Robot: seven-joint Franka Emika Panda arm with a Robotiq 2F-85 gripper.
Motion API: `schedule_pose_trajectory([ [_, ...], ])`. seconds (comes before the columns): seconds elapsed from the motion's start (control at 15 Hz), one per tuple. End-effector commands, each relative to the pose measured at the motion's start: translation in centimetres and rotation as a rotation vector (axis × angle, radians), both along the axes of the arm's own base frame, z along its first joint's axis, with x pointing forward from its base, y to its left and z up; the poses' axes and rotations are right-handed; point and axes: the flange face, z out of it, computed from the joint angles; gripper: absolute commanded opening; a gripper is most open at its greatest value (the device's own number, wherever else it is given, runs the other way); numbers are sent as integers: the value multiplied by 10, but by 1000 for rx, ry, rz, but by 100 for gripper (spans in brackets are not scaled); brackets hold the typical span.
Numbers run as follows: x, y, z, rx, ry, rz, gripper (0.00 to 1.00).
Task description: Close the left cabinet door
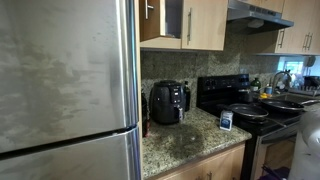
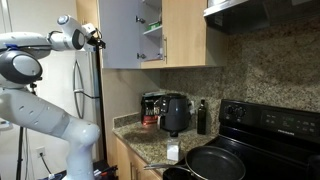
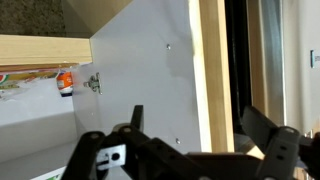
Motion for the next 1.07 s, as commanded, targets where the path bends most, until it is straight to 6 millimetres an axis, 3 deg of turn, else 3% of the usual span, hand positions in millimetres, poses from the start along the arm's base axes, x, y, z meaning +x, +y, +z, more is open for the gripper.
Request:
schedule_pose_trajectory([
  [0.0,0,2,0,-1,3,6,100],
  [0.13,-1,3,-1,-2,5,12,100],
  [0.6,-21,-1,-19,-233,341,216,100],
  [0.87,-26,-5,-20,-231,339,179,100],
  [1.0,-30,-10,-28,-302,450,142,100],
])
